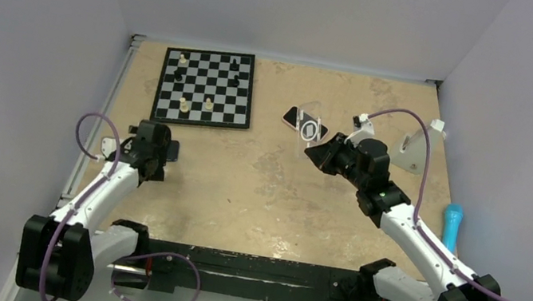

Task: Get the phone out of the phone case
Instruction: Place the phone at the center of the board, then place the phone case at the center of the board.

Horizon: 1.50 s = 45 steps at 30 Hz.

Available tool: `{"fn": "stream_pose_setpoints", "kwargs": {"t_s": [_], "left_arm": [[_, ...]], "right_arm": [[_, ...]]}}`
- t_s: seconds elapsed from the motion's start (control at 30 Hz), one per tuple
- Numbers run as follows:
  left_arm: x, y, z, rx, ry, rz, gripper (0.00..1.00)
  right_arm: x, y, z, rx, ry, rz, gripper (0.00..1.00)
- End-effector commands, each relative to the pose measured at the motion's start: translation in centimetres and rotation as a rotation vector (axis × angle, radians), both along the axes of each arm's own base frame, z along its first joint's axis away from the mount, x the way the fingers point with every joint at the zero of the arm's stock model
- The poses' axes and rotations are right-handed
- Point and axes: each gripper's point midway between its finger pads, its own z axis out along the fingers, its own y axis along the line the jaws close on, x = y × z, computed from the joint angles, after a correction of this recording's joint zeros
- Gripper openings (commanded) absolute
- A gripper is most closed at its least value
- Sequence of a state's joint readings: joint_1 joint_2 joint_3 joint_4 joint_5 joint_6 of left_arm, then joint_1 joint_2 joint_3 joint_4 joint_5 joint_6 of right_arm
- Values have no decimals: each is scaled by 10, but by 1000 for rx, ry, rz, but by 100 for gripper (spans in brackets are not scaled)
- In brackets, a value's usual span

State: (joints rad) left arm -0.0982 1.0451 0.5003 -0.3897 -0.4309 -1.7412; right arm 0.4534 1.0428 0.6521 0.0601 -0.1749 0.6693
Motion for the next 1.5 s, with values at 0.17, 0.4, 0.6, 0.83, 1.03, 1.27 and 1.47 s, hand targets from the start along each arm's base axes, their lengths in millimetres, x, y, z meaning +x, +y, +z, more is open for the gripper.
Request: {"fn": "stream_pose_setpoints", "kwargs": {"t_s": [0.17, 0.4, 0.6, 0.83, 1.03, 1.27, 1.47], "left_arm": [[-1, -19, 96, 218, 106, -460, 100], [53, -58, 220, 606, -186, -804, 100], [87, -109, 256, 628, -340, -1043, 99], [75, -126, 232, 613, -389, -1179, 94], [62, -87, 259, 830, -358, -1068, 92], [58, -82, 263, 859, -353, -1056, 91], [61, -89, 259, 812, -370, -1083, 89]], "right_arm": [[17, -3, 9, -56, -47, -31, 0], [36, -10, -6, -143, -8, -73, 0], [77, -7, -5, -60, 41, -77, 0], [169, -23, -4, -71, 100, -121, 0], [251, -25, -45, -174, 210, -115, 0], [286, -20, -81, -125, 277, -96, 2], [297, -20, -104, -97, 317, -74, 10]]}}
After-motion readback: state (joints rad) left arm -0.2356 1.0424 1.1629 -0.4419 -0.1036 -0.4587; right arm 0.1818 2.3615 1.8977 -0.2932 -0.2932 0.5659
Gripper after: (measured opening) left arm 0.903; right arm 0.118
